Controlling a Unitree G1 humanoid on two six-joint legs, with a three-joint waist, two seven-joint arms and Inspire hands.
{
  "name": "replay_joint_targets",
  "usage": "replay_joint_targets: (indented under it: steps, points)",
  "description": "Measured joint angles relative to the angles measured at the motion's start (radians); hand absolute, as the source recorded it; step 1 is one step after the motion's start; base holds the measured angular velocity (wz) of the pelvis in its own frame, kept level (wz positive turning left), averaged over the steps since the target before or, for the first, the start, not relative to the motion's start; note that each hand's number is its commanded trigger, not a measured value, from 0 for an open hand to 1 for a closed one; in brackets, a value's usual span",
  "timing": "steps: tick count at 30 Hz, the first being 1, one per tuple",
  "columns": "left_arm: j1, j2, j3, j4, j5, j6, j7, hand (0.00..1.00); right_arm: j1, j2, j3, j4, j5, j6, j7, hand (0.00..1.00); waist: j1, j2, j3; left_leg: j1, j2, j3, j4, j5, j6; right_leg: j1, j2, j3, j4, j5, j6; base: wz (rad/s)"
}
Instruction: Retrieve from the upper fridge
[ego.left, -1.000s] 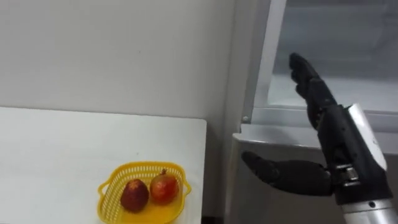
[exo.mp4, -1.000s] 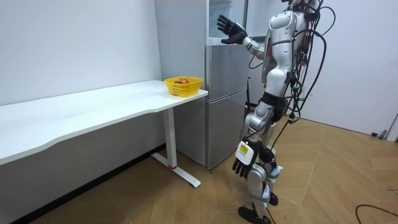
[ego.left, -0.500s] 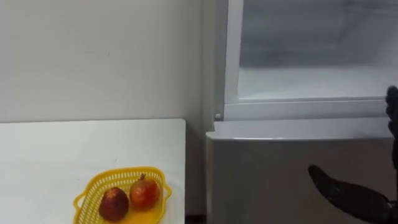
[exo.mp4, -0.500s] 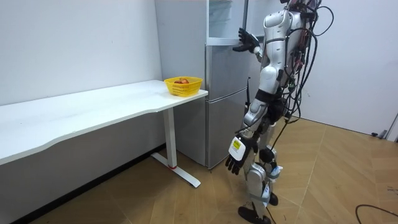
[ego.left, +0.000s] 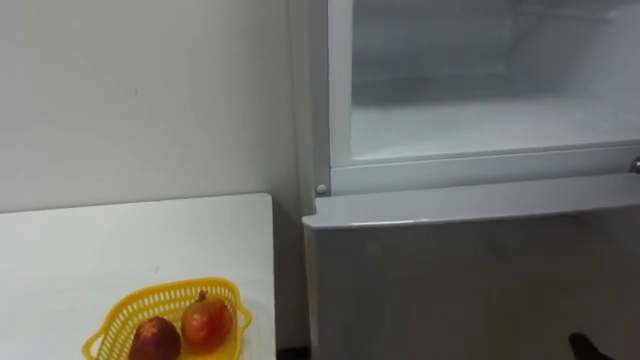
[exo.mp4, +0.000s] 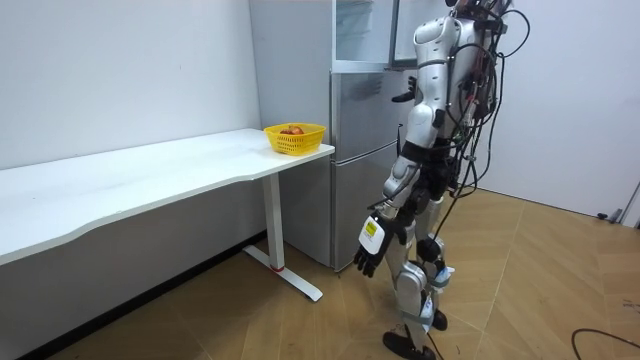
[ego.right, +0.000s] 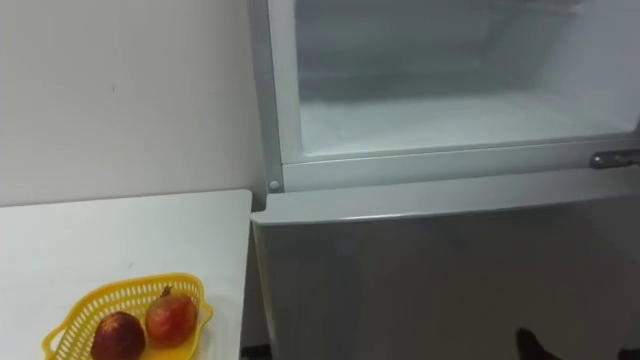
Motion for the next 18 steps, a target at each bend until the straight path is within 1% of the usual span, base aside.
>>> replay_joint_targets:
  steps: [3, 4, 6, 7, 9, 11, 12, 13, 14, 15, 16, 18]
  points:
    - [-0.002, 0.0, 0.0, 0.0, -0.001, 0.001, 0.006, 0.0, 0.002, 0.008, -0.023, 0.089, 0.096, -0.003, -0.036, 0.0, -0.006, -0.005, 0.002, -0.005, -0.001, 0.0, 0.0, 0.0, 0.0, -0.007, -0.002, 0.001, 0.0, -0.001, 0.001, 0.0]
    - [0.0, 0.0, 0.0, 0.001, -0.001, 0.002, 0.008, 0.0, 0.003, 0.018, -0.033, 0.116, 0.14, -0.003, -0.054, 0.0, -0.009, -0.007, 0.0034, -0.005, -0.001, 0.0, 0.0, 0.0, 0.0, -0.007, -0.002, 0.0, 0.001, -0.001, 0.001, 0.0]
    - [0.003, 0.0, 0.001, 0.001, -0.002, 0.003, 0.011, 0.0, 0.006, 0.031, -0.044, 0.137, 0.214, -0.003, -0.084, 0.0, -0.016, -0.008, 0.0036, -0.005, -0.001, 0.0, 0.0, 0.0, 0.0, -0.007, -0.002, 0.0, 0.001, -0.001, 0.001, 0.0]
    - [0.006, 0.0, 0.001, 0.0, -0.002, 0.003, 0.013, 0.0, 0.004, 0.032, -0.055, 0.155, 0.252, -0.004, -0.097, 0.0, -0.025, -0.008, 0.0035, -0.005, -0.001, 0.0, 0.0, 0.0, 0.0, -0.007, -0.002, -0.001, -0.001, -0.001, 0.001, 0.0]
    - [0.009, 0.0, 0.001, -0.003, -0.001, 0.001, 0.016, 0.0, 0.004, 0.032, -0.079, 0.183, 0.299, -0.004, -0.123, 0.0, -0.031, -0.009, 0.0025, -0.006, -0.001, -0.002, 0.0, 0.0, 0.0, -0.006, 0.0, 0.004, -0.009, -0.001, 0.001, 0.0]
    - [0.013, 0.0, 0.003, -0.009, -0.002, 0.0, 0.023, 0.0, 0.005, 0.031, -0.123, 0.186, 0.396, -0.01, -0.167, 0.0, -0.042, -0.011, 0.0017, -0.01, -0.001, -0.003, 0.001, 0.0, 0.0, -0.008, 0.003, 0.012, -0.012, -0.001, 0.001, 0.0]
    - [0.015, 0.0, 0.006, -0.014, -0.002, 0.0, 0.023, 0.0, 0.004, 0.031, -0.14, 0.187, 0.424, -0.011, -0.176, 0.0, -0.045, -0.012, 0.0007, -0.013, -0.001, -0.004, 0.001, 0.0, 0.0, -0.009, 0.002, 0.01, -0.012, -0.001, 0.001, 0.1]
    - [0.023, 0.0, 0.015, -0.032, -0.002, 0.0, 0.023, 0.0, 0.0, 0.031, -0.178, 0.187, 0.47, -0.011, -0.203, 0.0, -0.056, -0.015, -0.0004, -0.018, -0.002, -0.006, 0.004, 0.0, 0.0, -0.011, 0.001, 0.004, -0.012, -0.001, 0.001, 0.07]
    - [0.034, 0.001, 0.021, -0.054, -0.006, -0.001, 0.023, 0.0, -0.007, 0.027, -0.215, 0.184, 0.517, -0.014, -0.232, 0.0, -0.059, -0.018, -0.0008, -0.018, -0.002, -0.006, 0.004, 0.0, 0.0, -0.011, 0.0, -0.001, -0.011, -0.001, 0.002, 0.04]
    - [0.038, 0.002, 0.022, -0.063, -0.017, -0.001, 0.022, 0.0, -0.009, 0.025, -0.231, 0.183, 0.54, -0.016, -0.248, 0.0, -0.061, -0.02, -0.002, -0.018, -0.002, -0.007, 0.004, 0.0, 0.0, -0.011, 0.0, 0.0, -0.011, -0.001, 0.001, 0.0]
    - [0.039, 0.002, 0.031, -0.068, -0.02, -0.002, 0.022, 0.0, -0.01, 0.019, -0.26, 0.183, 0.572, -0.017, -0.274, 0.0, -0.062, -0.024, -0.0044, -0.019, -0.002, -0.009, 0.004, 0.0, 0.0, -0.01, 0.001, -0.001, -0.012, -0.001, 0.001, 0.0]
    - [0.032, 0.002, 0.045, -0.068, -0.019, -0.002, 0.022, 0.0, -0.013, 0.014, -0.304, 0.181, 0.624, -0.021, -0.295, 0.0, -0.064, -0.03, -0.0045, -0.02, -0.002, -0.01, 0.003, 0.0, 0.0, -0.009, 0.001, -0.002, -0.011, -0.001, 0.001, 0.0]
